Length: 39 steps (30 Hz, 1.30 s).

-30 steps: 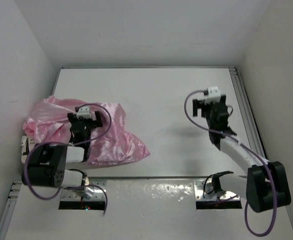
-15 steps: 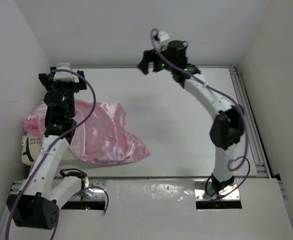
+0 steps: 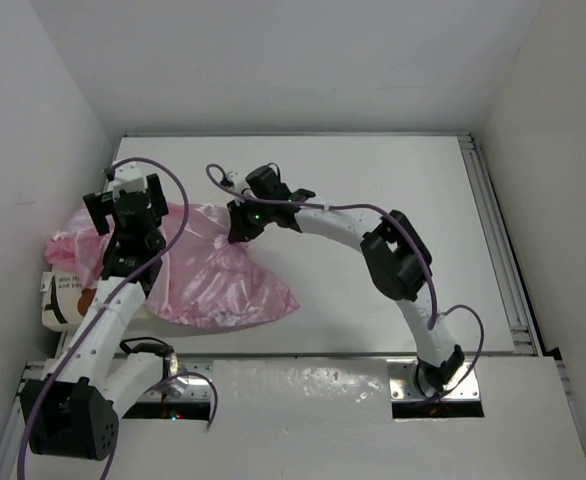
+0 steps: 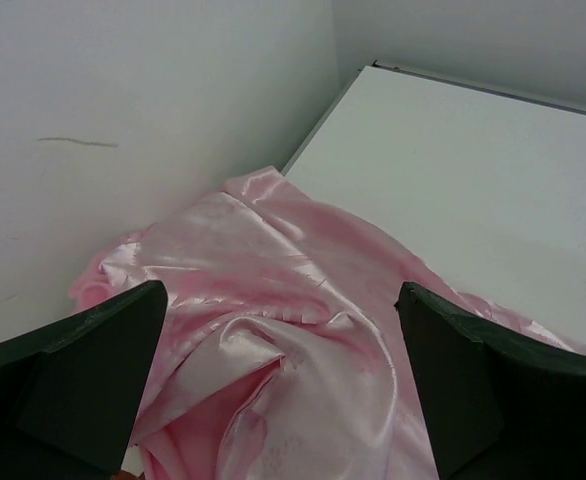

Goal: Put the pillow into the pillowcase

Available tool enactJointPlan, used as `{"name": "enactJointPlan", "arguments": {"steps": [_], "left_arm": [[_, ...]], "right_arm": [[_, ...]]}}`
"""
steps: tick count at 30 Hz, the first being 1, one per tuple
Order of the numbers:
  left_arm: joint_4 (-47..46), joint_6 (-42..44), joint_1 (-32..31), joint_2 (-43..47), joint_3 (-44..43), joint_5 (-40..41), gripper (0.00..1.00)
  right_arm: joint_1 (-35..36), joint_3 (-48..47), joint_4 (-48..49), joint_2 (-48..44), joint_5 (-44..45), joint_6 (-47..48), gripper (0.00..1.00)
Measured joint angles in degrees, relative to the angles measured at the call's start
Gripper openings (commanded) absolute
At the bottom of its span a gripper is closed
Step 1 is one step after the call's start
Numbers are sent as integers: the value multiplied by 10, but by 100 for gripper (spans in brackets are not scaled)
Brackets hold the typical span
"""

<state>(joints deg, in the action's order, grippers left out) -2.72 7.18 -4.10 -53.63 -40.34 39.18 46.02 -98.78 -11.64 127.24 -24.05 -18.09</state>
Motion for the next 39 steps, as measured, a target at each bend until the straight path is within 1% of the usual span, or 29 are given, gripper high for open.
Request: {"name": "enactJointPlan", "arguments": {"steps": [4, 8, 10, 15, 16, 17, 18, 19, 20, 21, 22, 24, 26, 28, 29, 30, 31, 32, 33, 34, 35, 36, 37, 39], "left_arm": [[0, 0, 0, 4, 3, 5, 100], [-2, 8, 0, 5, 3, 2, 100], [-6, 17, 0, 5, 4, -4, 100], [-16, 48, 0, 5, 4, -37, 100], [-17, 56, 0, 5, 4, -50, 100], [-16, 63, 0, 4, 4, -64, 100], [-16, 69, 0, 3, 4, -78, 100], [-14, 76, 0, 1, 4, -92, 100], [-9, 81, 0, -1, 4, -108, 100], [-5, 86, 0, -4, 4, -121, 100], [-1, 89, 0, -8, 4, -131, 100], [12, 90, 0, -16, 4, -149, 100], [31, 88, 0, -24, 3, -163, 100], [53, 85, 0, -35, 0, -181, 100], [72, 84, 0, -45, -4, -205, 100], [87, 84, 0, -56, -9, -230, 100], [100, 86, 0, -67, -13, -256, 100], [113, 90, 0, -80, -17, -290, 100], [121, 93, -1, -92, -18, -321, 100], [129, 97, -1, -108, -18, -353, 100], [134, 101, -3, -124, -18, -381, 100], [137, 105, -5, -143, -18, -408, 100], [139, 107, -9, -161, -18, -430, 100], [138, 110, -16, -198, -18, -467, 100]], "right_arm": [[-29, 26, 20, -23, 24, -17, 0], [-83, 90, 42, -103, 81, -42, 0], [-132, 118, 51, -157, 112, -57, 0], [-314, 195, 68, -314, 185, -86, 0], [-351, 201, 62, -337, 205, -85, 5], [-380, 201, 56, -352, 221, -80, 14], [-402, 200, 50, -362, 233, -73, 27], [-418, 192, 32, -363, 240, -62, 74], [-426, 177, 5, -355, 243, -46, 95], [-427, 159, -29, -339, 243, -22, 99], [-425, 146, -39, -322, 243, -18, 99], [-411, 121, -89, -281, 238, 5, 99], [-393, 120, -120, -252, 236, 21, 99], [-370, 136, -132, -243, 234, 36, 99], [-356, 145, -136, -243, 230, 45, 82], [-341, 148, -136, -243, 224, 56, 63], [-327, 149, -132, -243, 216, 68, 46], [-311, 149, -127, -243, 204, 75, 45], [-294, 149, -116, -243, 195, 78, 60], [-280, 148, -104, -243, 186, 78, 79], [-265, 148, -93, -241, 173, 77, 91], [-252, 146, -82, -237, 160, 77, 96], [-241, 141, -68, -230, 148, 77, 99], [-222, 126, -32, -205, 127, 71, 99]]}}
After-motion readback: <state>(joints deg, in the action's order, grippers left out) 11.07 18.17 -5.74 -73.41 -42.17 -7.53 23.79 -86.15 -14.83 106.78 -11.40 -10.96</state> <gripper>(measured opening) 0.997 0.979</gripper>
